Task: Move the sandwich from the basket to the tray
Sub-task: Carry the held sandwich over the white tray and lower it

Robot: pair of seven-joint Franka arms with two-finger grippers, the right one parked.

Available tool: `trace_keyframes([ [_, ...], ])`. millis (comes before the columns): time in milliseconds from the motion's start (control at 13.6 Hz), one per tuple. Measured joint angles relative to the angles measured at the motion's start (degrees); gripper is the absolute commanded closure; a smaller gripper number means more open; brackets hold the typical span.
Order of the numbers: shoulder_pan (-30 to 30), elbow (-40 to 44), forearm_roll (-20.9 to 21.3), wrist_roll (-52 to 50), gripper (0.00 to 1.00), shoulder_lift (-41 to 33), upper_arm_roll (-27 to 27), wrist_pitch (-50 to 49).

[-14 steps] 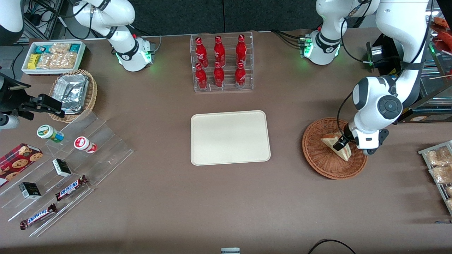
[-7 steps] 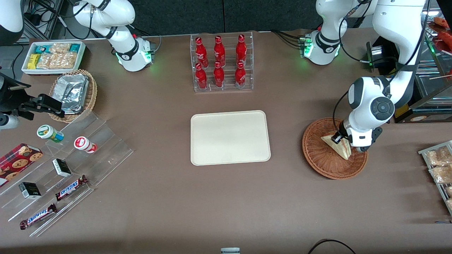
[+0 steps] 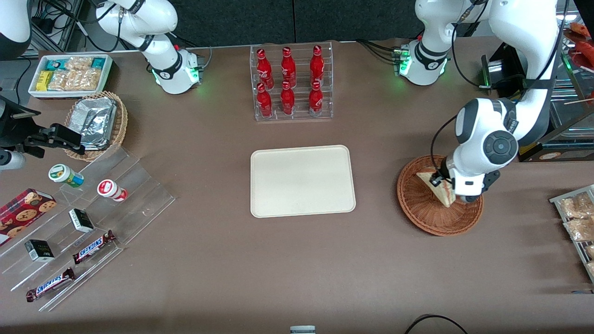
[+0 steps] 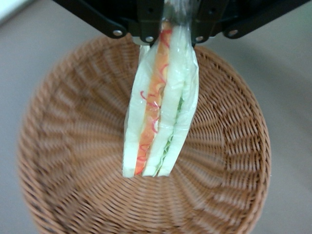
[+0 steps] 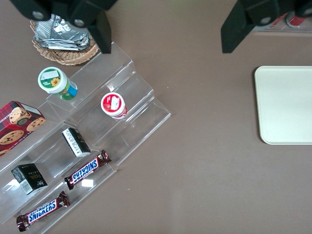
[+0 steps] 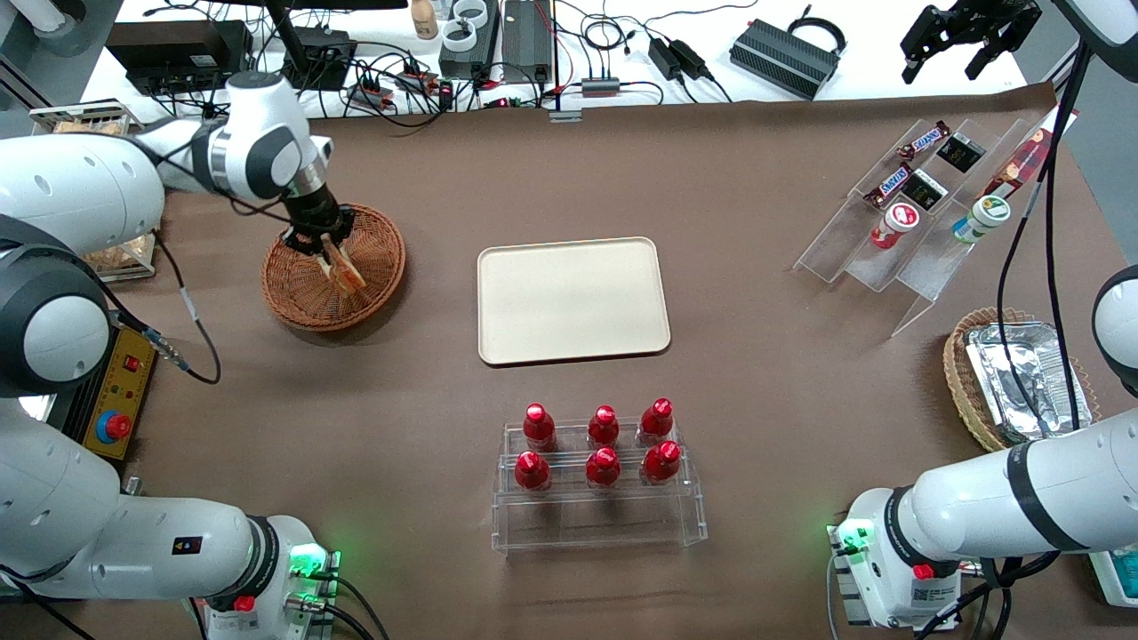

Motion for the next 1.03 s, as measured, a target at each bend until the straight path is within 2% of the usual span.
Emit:
trace_keyframes([
  [220,-0.12,5.06,0.02,2.64,1.0,-0.37,-4.77,-5.67],
  [587,-0.46,8.1,0.03,2.76,1.0,1.25,-14.78,-5.15],
  [660,-0.88,9.34,0.76,1.92,1.0,2.55,-16.65,-4.68],
  [880,-6.28,15.02,6.86,-5.25,1.0,8.85,-18.37,-4.25],
  [1027,-9.49,19.52,7.95,-7.38,1.0,13.28,-18.43,-4.24],
])
